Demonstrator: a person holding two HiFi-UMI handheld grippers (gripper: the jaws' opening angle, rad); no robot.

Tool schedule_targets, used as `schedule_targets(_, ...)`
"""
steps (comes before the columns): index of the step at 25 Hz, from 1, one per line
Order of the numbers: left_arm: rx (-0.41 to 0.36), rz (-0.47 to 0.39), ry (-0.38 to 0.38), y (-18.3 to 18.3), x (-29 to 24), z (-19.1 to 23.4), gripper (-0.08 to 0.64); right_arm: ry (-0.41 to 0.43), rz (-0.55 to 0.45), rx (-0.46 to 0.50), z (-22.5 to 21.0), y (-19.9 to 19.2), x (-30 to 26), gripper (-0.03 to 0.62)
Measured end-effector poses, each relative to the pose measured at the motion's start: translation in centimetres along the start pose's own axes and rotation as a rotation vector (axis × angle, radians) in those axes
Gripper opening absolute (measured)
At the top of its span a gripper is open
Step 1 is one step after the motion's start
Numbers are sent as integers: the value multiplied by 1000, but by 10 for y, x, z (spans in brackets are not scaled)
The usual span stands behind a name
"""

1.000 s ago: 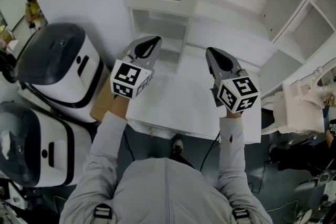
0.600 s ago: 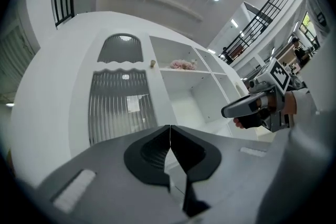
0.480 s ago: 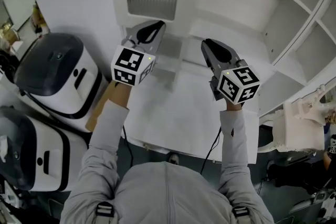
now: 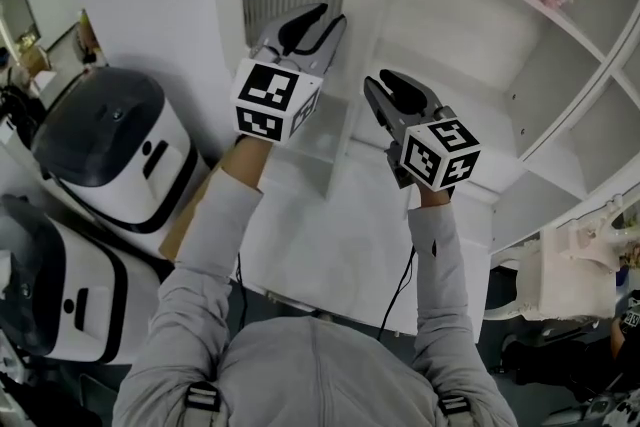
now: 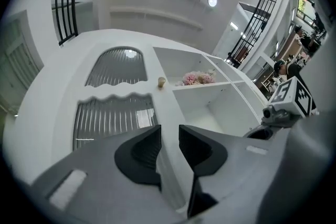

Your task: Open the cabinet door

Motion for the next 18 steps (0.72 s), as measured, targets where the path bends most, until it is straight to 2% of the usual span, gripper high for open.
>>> schedule_targets(7, -133, -28, 15, 36, -39, 10, 133, 13, 28, -3, -7, -1, -23, 138)
schedule_targets(13, -149, -94, 20, 71, -63, 29, 143, 14, 29, 13, -9, 3, -33, 138)
schedule_targets(18, -183, -119, 39, 85, -70, 35, 150, 14, 36, 25, -13, 3, -37, 138)
Point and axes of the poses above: the fingertips, and each gripper's own axes: x backward along the fingers, z to its left, y out of its top, the point moved 5 cm from there along x, backward along the fingers, and after that the axes turned 13 degrees about -y, right-handed, at the moved point
